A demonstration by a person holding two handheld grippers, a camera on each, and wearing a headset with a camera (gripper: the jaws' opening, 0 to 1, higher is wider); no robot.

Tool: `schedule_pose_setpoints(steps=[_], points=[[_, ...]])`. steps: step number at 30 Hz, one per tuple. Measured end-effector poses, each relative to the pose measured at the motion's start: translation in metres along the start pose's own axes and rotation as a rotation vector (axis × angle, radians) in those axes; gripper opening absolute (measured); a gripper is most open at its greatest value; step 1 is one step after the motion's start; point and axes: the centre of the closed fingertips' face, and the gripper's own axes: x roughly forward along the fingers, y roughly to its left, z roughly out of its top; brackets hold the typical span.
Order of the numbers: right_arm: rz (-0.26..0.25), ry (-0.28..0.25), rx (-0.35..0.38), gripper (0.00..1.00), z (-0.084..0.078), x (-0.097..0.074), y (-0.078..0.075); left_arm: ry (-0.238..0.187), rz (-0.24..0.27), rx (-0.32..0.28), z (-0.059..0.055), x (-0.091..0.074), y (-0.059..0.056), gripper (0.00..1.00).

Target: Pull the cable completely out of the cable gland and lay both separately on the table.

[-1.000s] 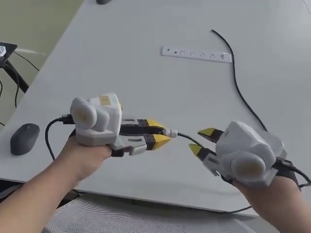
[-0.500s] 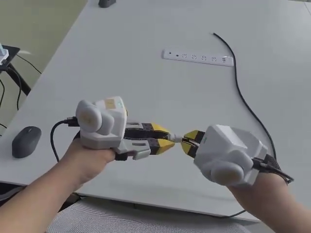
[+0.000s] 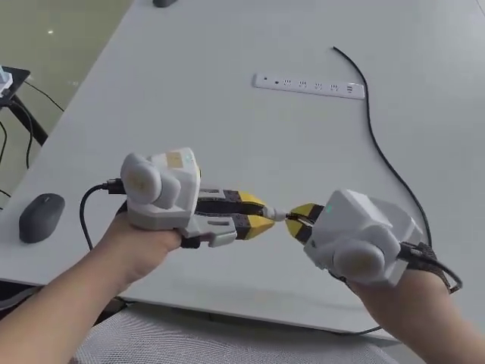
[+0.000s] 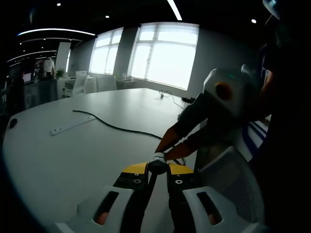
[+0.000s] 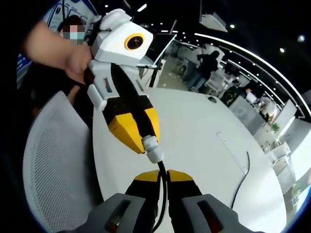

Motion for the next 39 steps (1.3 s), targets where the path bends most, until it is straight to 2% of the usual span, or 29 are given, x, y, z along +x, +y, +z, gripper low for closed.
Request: schedule_pose_setpoints(steps=[5,8,11,15,17,19,21,24,28,31,35,39], points=[[-0.012,0.009,0.072,0.00,-0.010,-0.002,-0.006,-0.004,0.001,0.000,0.001,0.000,0.000,0.15],[-0.017,0.013,0.164,0.00,-0.019,-0.002,-0.008,-0.003,0.001,0.000,0.001,0.000,0.000,0.15],[-0.022,0.020,0.217,0.00,-0.026,-0.001,-0.011,-0.001,0.001,0.001,0.000,0.000,0.000,0.15],[-0.034,0.035,0.361,0.00,-0.041,-0.001,-0.015,0.000,0.003,0.000,0.000,-0.001,0.000,0.15],[-0.044,0.043,0.387,0.00,-0.048,-0.001,-0.018,0.000,0.003,0.000,0.000,-0.001,0.000,0.15],[-0.048,0.053,0.445,0.00,-0.058,0.000,-0.019,-0.001,0.003,-0.001,0.001,-0.001,0.000,0.15],[-0.047,0.061,0.494,0.00,-0.065,0.000,-0.019,-0.001,0.003,0.000,0.001,-0.001,0.000,0.15],[-0.045,0.069,0.620,0.00,-0.079,0.002,-0.020,0.000,0.003,-0.001,0.000,-0.001,0.000,0.15],[-0.037,0.078,0.744,0.00,-0.096,0.006,-0.019,0.002,0.003,-0.001,0.000,0.000,-0.001,0.15],[-0.031,0.079,0.830,0.00,-0.104,0.008,-0.017,0.005,0.003,-0.001,-0.002,0.001,-0.001,0.15],[-0.033,0.079,0.860,0.00,-0.108,0.009,-0.016,0.010,0.002,0.003,-0.002,0.002,-0.002,0.15],[-0.036,0.077,0.852,0.01,-0.106,0.009,-0.015,0.010,0.005,0.002,-0.002,0.002,-0.002,0.15]])
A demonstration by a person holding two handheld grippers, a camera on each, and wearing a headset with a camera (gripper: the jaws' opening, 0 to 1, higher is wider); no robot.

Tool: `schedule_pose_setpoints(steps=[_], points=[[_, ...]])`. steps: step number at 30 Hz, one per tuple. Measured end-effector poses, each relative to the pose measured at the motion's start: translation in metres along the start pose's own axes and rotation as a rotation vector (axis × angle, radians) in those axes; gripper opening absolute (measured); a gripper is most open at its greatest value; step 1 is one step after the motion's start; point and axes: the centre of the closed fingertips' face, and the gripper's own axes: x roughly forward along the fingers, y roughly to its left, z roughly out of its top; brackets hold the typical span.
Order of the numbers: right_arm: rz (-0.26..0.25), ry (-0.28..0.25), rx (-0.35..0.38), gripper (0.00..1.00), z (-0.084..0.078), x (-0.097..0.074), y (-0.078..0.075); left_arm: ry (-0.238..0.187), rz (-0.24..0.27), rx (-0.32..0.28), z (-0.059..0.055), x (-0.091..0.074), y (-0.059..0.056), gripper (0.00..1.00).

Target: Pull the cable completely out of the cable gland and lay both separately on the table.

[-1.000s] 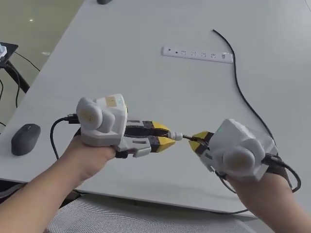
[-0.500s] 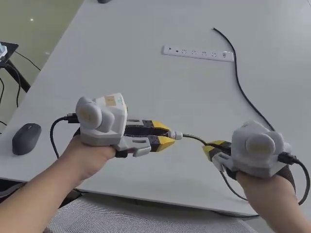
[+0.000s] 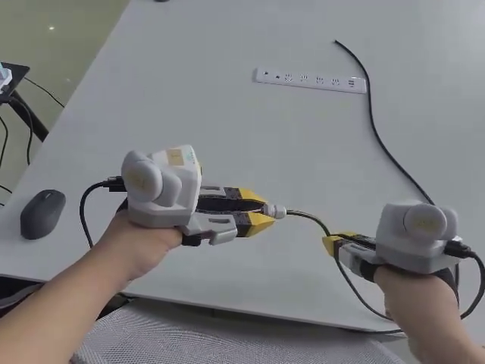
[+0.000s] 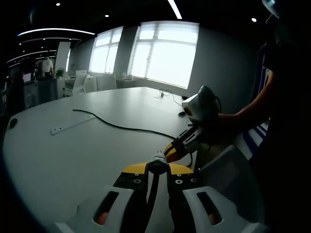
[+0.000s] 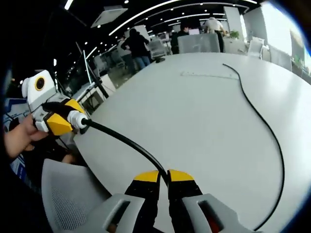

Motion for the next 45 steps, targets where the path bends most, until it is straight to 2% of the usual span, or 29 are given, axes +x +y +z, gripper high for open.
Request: schedule_pose_setpoints(steps=[5,11,15,19,20,22,26,29,32,36,40,45], points=[[0.011,-0.013,-0.026,0.01,0.001,-0.001,0.003,-0.003,0.008,0.001,0.001,-0.002,0.003,0.15],[0.022,-0.019,-0.013,0.02,0.000,-0.002,0.004,-0.001,0.016,-0.001,0.000,-0.003,0.005,0.15],[0.028,-0.019,-0.067,0.02,0.000,-0.002,0.007,-0.008,0.026,-0.005,0.001,-0.004,0.008,0.15],[0.023,-0.023,-0.163,0.02,0.002,-0.005,0.009,-0.006,0.031,-0.009,0.001,-0.005,0.011,0.15],[0.013,-0.037,-0.216,0.01,0.004,-0.006,0.008,-0.008,0.034,-0.015,0.001,-0.005,0.012,0.15],[0.011,-0.026,-0.273,0.01,0.002,-0.007,0.010,-0.009,0.036,-0.012,0.002,-0.005,0.013,0.15],[0.007,-0.025,-0.306,0.02,0.001,-0.009,0.012,-0.010,0.038,-0.014,0.002,-0.004,0.013,0.15],[-0.012,-0.035,-0.343,0.10,0.005,-0.013,0.012,-0.006,0.040,-0.012,0.001,-0.004,0.014,0.15],[-0.009,-0.049,-0.375,0.13,0.012,-0.018,0.017,-0.007,0.041,-0.013,0.001,-0.003,0.014,0.15],[0.021,-0.092,-0.473,0.15,0.031,-0.023,0.033,-0.006,0.042,-0.011,0.002,-0.004,0.014,0.15],[0.036,-0.113,-0.621,0.16,0.050,-0.023,0.050,-0.003,0.043,-0.010,0.003,-0.004,0.014,0.15],[0.089,-0.123,-0.791,0.15,0.060,-0.020,0.076,0.000,0.039,-0.008,0.003,-0.003,0.013,0.15]])
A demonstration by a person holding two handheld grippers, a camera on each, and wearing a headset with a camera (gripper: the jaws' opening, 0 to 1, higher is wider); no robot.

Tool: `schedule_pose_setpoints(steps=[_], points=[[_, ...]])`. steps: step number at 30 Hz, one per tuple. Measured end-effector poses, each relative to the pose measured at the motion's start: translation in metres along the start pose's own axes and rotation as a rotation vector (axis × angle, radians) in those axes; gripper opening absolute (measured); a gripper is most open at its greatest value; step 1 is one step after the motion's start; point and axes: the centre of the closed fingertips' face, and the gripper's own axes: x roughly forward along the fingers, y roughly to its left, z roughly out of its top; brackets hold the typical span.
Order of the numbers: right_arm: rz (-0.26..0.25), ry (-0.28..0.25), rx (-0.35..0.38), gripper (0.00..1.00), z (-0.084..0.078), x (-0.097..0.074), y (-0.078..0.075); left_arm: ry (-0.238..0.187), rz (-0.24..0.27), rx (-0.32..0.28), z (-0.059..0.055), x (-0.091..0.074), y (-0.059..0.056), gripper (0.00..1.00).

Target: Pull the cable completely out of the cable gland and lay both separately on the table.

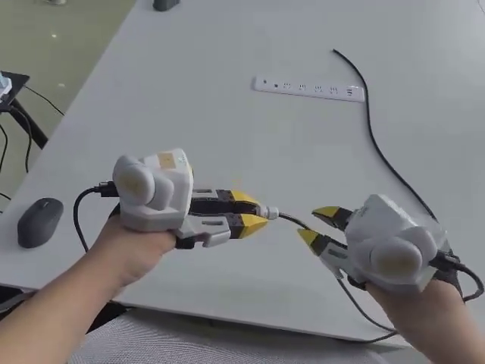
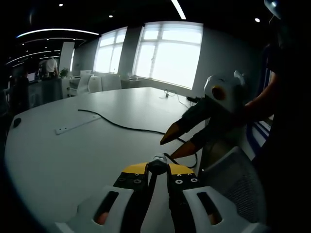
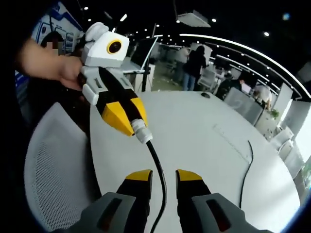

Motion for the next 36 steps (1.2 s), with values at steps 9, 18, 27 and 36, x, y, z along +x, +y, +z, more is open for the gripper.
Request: schedule_pose_setpoints(steps=[9,18,27,36], points=[[0.016,-0.007,-0.122,0.09,0.016,0.007,0.007,-0.006,-0.006,0.004,0.003,0.001,-0.002,0.15],[0.030,-0.007,-0.191,0.01,0.019,0.010,0.009,-0.012,-0.009,0.000,0.003,0.002,-0.003,0.15],[0.037,-0.010,-0.174,0.00,0.016,0.010,0.011,-0.004,-0.020,0.001,0.001,0.004,-0.005,0.15],[0.026,-0.024,-0.077,0.00,0.014,0.008,0.005,-0.011,-0.023,0.007,0.005,0.005,-0.007,0.15]])
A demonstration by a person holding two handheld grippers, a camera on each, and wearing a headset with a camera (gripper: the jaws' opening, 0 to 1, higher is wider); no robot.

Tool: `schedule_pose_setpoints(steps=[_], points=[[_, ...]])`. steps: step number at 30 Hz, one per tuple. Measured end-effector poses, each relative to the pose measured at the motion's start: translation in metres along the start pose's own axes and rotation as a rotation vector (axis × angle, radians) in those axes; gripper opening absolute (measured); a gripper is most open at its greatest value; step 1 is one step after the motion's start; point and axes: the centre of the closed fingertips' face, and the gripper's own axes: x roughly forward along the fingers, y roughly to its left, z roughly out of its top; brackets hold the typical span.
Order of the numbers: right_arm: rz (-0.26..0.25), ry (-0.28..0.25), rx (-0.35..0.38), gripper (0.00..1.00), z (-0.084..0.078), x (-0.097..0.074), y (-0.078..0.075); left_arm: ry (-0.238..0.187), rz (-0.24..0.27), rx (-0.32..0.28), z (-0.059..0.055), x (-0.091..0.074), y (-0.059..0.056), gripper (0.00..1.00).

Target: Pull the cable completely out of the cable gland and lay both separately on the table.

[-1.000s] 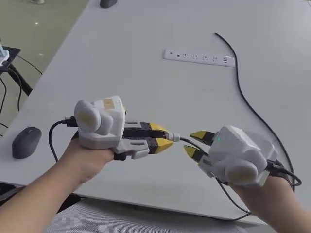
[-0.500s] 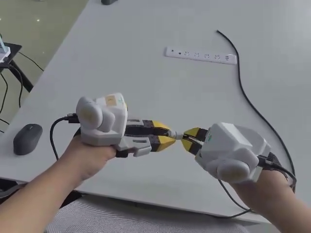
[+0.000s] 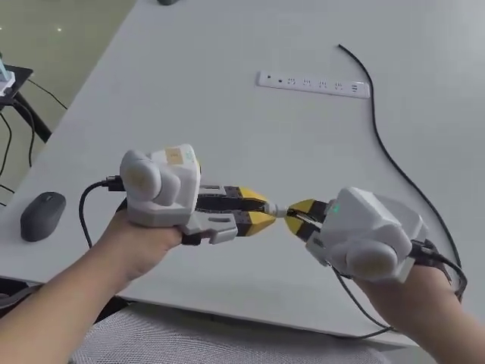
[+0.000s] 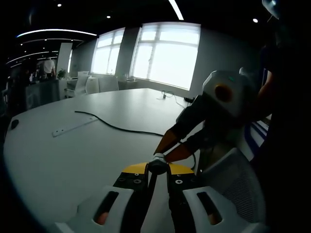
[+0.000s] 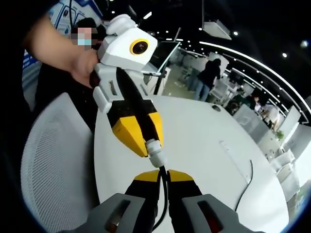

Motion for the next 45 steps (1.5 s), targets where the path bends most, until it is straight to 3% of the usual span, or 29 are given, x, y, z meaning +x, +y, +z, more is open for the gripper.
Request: schedule_pose_setpoints(steps=[6,20,24,31,36,45], points=[[-0.015,0.019,0.098,0.00,-0.012,-0.001,-0.006,-0.002,0.004,0.000,0.000,0.000,0.002,0.15],[-0.049,0.055,0.502,0.00,-0.059,-0.001,-0.024,-0.014,0.009,-0.005,0.003,-0.001,0.006,0.15],[-0.052,0.062,0.600,0.00,-0.071,-0.001,-0.025,-0.016,0.009,-0.004,0.003,-0.002,0.006,0.15],[-0.065,0.096,0.705,0.00,-0.089,0.000,-0.022,-0.015,0.005,-0.001,0.003,-0.001,0.004,0.15],[-0.086,0.103,0.867,0.00,-0.105,0.002,-0.025,-0.013,0.007,0.001,0.002,-0.003,0.003,0.15],[-0.108,0.122,1.018,0.01,-0.124,0.005,-0.025,-0.015,0.008,0.009,0.003,-0.005,-0.001,0.15]])
